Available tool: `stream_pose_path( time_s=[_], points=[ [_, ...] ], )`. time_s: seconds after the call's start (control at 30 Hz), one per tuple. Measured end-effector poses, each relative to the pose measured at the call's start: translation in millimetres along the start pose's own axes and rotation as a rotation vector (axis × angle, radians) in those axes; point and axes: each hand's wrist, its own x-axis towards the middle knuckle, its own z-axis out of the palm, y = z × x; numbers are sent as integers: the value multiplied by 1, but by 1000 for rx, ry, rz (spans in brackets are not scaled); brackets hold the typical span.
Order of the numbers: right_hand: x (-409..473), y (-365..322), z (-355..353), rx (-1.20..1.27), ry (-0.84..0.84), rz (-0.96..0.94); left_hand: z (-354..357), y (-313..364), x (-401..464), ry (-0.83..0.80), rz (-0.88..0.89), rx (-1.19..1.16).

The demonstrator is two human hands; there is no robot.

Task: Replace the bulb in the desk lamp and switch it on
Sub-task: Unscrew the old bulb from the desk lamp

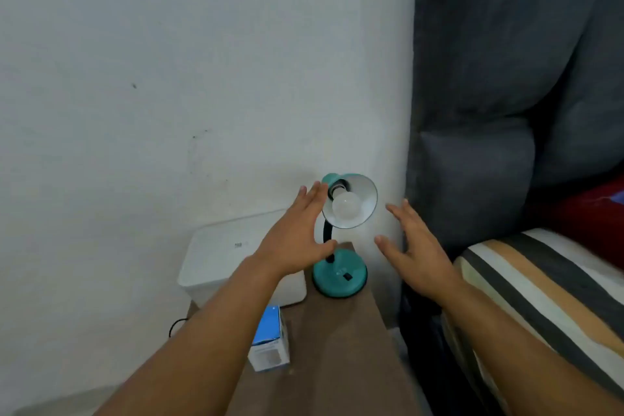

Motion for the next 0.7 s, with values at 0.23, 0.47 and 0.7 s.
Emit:
stream_pose_path(
  time_s=[0.23, 0.47, 0.7],
  points=[
    [43, 22, 27, 70, -8, -36, 11, -15, 46, -58, 97, 23],
    [68, 30, 43, 180, 9, -7, 16, -29, 64, -13, 149, 28],
    [72, 19, 58, 218, 93, -16, 19, -37, 64, 76, 187, 2]
  ],
)
